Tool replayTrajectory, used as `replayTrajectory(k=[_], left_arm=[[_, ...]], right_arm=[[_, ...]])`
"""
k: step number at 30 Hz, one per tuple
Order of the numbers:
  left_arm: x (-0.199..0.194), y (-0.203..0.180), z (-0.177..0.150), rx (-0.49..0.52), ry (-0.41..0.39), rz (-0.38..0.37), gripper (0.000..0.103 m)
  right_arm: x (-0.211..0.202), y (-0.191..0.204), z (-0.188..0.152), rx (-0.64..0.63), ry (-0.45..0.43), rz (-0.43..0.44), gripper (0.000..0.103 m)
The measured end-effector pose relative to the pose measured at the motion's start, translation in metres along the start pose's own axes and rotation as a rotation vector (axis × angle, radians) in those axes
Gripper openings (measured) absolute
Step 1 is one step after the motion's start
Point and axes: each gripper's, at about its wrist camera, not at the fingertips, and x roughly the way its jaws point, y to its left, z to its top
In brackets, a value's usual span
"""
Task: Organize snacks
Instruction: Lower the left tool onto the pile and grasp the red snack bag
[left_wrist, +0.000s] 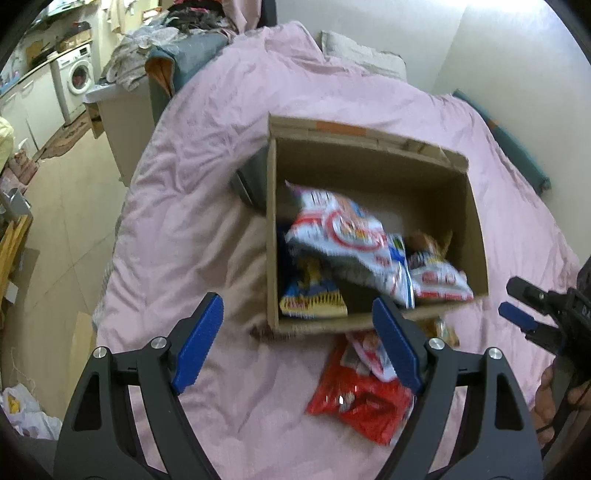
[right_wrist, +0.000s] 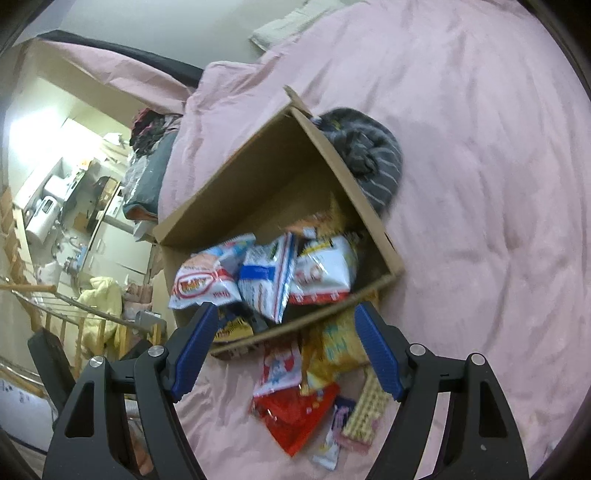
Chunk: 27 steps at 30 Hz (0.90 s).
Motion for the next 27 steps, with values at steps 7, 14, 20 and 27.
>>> replayTrajectory(k=[7, 14, 20, 27], left_arm=[[0.008, -0.015, -0.024, 0.061, 0.096, -0.08, 0.08], [0.009, -0.011, -0.034, 0.098, 0.102, -0.061, 0.08], [0.029, -0.019, -0.05, 0.138, 0.195, -0.074, 0.08], [0.075, -0.069, -0.073, 0.258, 0.343, -0.127, 0.08]], right_arm=[[-0.004, -0.016, -0.023, 0.017, 0.052, -0.054, 0.079], [-0.001, -0.035, -0.038, 0.016, 0.113, -0.119, 0.079], [0.009, -0.055, -0.045, 0.077, 0.174, -0.141, 0.079], [0.011, -0.052, -0.043, 0.055, 0.188, -0.152, 0.079]])
